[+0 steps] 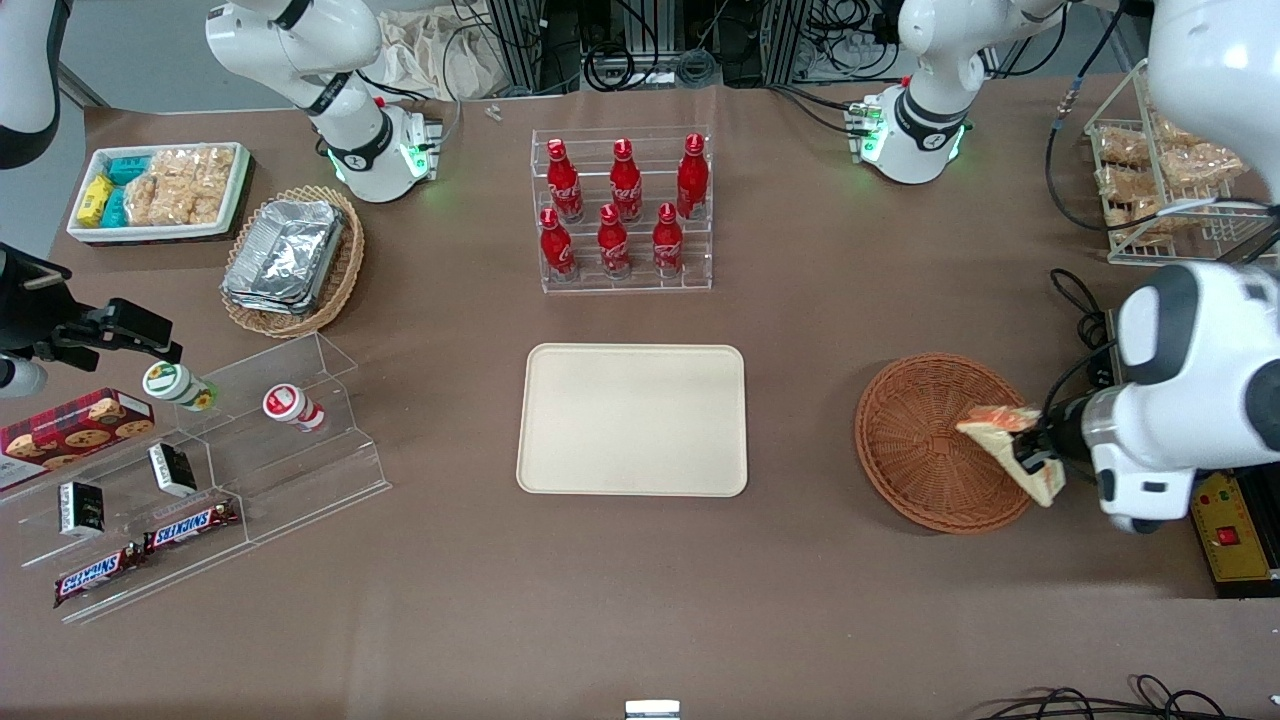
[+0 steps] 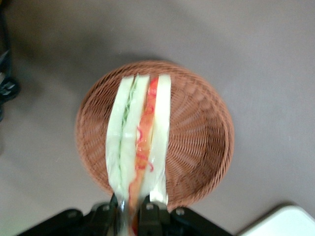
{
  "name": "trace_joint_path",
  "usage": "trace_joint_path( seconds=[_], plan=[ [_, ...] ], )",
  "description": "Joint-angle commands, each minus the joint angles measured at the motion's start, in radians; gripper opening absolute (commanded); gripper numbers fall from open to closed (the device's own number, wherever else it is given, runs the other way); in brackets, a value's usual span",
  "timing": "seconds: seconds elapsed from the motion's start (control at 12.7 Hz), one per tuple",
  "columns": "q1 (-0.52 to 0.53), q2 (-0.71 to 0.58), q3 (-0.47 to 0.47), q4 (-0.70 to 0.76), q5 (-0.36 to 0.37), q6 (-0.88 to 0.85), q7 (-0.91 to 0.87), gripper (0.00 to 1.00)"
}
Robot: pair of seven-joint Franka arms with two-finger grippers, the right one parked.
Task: Place sandwich from basket to tray
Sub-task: 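Lift the sandwich out of the basket and carry it toward the tray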
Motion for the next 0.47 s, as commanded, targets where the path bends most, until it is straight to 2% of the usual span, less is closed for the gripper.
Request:
trace_joint_path(
  seconds=[0.0,0.24,0.39],
  plan=[
    [-0.01,-0.072,-0.027,0.031,0.006,-0.1,0.041,0.0],
    [-0.01,-0.104,-0.145,0.029,-0.001,-0.11,0.119,0.0],
    [-0.01,-0.091,-0.266,0.015,0.0,-0.098,0.127,0.0]
  ],
)
